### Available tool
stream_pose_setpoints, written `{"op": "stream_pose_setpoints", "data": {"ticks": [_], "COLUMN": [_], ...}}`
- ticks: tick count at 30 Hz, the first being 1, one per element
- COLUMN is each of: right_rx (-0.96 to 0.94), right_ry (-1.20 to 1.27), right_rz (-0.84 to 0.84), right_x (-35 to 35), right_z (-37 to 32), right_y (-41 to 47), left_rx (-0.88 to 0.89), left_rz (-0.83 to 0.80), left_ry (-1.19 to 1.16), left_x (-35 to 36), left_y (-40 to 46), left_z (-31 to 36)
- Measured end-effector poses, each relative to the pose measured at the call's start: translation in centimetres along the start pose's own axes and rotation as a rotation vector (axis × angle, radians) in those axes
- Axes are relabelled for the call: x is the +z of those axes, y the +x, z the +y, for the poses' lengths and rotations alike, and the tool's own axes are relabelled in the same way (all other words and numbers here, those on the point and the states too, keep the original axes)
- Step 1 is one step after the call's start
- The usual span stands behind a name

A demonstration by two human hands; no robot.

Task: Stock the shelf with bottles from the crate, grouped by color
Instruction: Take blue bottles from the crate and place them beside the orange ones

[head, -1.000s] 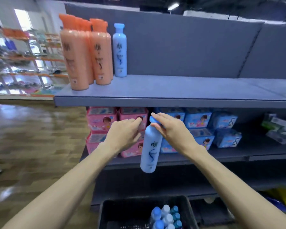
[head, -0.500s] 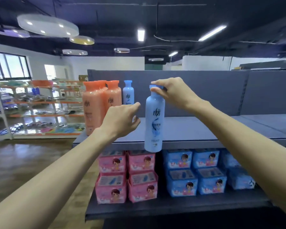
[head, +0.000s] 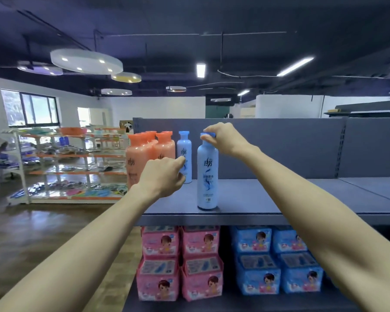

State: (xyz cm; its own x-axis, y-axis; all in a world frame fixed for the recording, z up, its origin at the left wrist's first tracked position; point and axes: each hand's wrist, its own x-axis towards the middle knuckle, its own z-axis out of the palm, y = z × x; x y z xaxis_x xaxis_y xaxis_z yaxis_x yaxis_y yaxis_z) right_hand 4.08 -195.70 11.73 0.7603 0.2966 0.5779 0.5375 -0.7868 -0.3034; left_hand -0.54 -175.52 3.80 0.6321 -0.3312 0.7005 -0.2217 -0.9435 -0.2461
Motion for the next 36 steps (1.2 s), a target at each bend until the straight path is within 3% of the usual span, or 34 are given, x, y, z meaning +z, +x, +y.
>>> {"op": "stream_pose_setpoints", "data": {"ticks": [9, 19, 36], "right_rx": [0.053, 0.188, 0.216], "right_ry": [0.160, 0.282, 0.154], "right_rz": [0.145, -0.051, -0.083], "right_x": [4.6, 12.2, 16.5], "right_z": [1.4, 4.8, 3.8], "right_y": [-1.9, -10.6, -5.3], "left_rx": [-0.009, -0.065, -0.108], "left_rz": [-0.069, -0.159, -0.113], "left_ry": [-0.025, -0.072, -0.040], "left_x": [2.9, 6.8, 10.9], "left_y": [-1.1, -2.7, -1.2], "left_z": [0.4, 1.1, -0.7]}}
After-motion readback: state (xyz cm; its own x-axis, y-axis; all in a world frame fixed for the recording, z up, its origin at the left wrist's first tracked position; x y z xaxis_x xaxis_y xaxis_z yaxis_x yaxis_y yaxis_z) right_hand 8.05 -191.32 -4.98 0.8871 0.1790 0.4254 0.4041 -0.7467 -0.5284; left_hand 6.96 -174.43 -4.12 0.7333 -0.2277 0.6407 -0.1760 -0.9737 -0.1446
